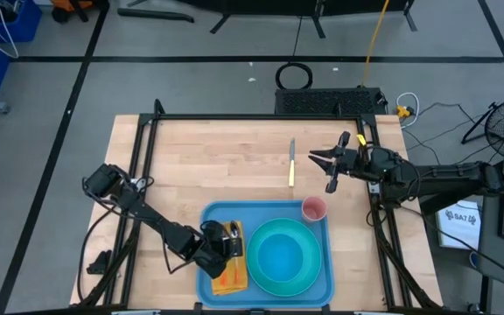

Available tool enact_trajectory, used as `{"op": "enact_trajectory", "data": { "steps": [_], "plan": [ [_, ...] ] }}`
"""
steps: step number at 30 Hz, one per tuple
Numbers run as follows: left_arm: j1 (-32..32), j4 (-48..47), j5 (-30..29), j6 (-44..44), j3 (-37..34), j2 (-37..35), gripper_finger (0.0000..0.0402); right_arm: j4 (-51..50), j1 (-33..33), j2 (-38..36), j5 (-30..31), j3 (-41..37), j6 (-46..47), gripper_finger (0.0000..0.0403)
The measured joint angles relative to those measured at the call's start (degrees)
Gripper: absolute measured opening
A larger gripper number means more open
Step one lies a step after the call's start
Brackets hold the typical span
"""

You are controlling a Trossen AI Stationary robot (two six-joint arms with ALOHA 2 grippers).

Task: Set up tray
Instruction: Put the orange spoon on the yellow table napkin beside the orange fork

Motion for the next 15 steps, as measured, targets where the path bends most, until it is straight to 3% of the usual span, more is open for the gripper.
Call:
{"op": "enact_trajectory", "data": {
  "steps": [15],
  "plan": [
    [0.14,1.01,2.33,0.46,-2.08,0.0,0.0009,-0.05,0.0,0.0,0.02,0.0,-0.01,0.005]
  ]
}}
